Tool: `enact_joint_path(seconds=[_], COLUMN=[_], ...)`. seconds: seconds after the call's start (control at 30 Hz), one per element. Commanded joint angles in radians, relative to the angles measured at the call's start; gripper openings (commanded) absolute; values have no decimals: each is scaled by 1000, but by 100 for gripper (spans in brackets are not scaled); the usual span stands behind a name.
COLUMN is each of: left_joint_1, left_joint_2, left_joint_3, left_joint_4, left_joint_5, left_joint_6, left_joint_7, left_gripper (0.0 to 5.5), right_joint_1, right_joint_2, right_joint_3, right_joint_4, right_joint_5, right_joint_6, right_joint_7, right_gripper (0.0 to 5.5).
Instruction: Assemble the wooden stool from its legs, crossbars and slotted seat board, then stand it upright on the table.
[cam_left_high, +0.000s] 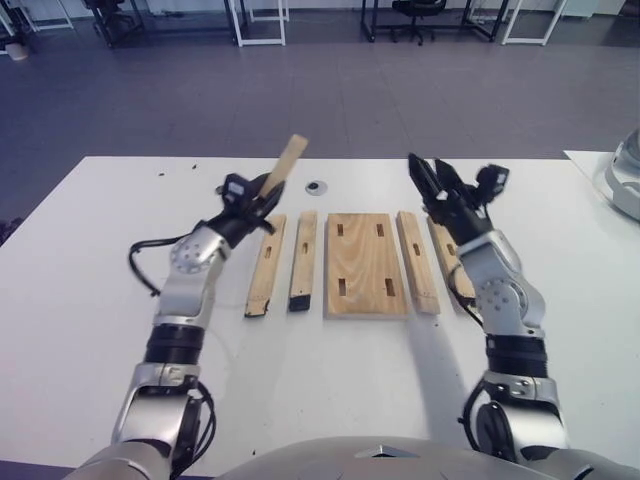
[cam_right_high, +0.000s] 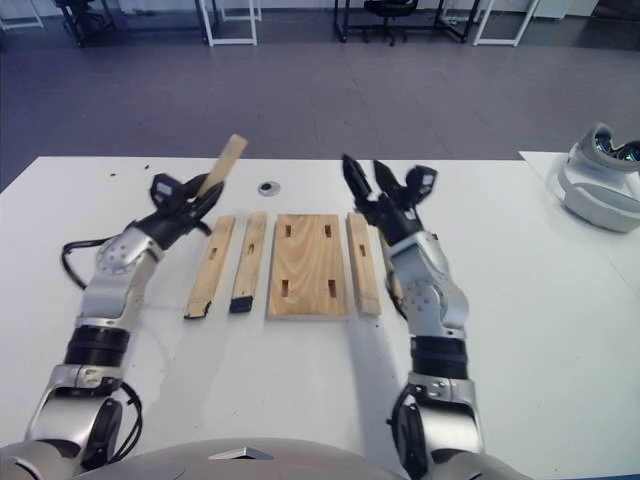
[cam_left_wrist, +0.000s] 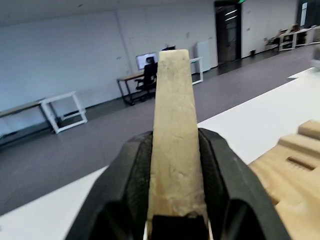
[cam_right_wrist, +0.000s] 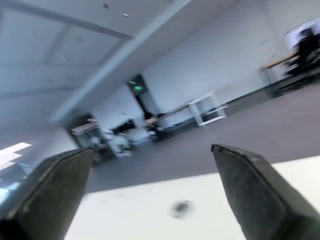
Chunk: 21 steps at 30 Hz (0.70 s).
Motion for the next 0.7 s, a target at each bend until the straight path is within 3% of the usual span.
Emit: enact_joint_path(seconds=[0.03, 0.33, 0.7], left_joint_1=[-76, -61, -57], left_joint_2=[-52, -99, -85], left_joint_3=[-71, -165, -163], left_joint_4=[-27, -82, -78], left_joint_5=[-1, -3, -1], left_joint_6=[-43, -53, -75], left_joint_7=[-55, -137, -181], left_gripper=[129, 129, 129], right_joint_1=[-50, -50, -27], right_joint_2=[46, 79, 75], right_joint_3=[-1, -19, -54], right_joint_4=[-45, -64, -117], right_joint_5=[112, 177, 251], right_joint_6=[114, 176, 220], right_joint_7=[-44, -69, -84], right_gripper=[437, 437, 216])
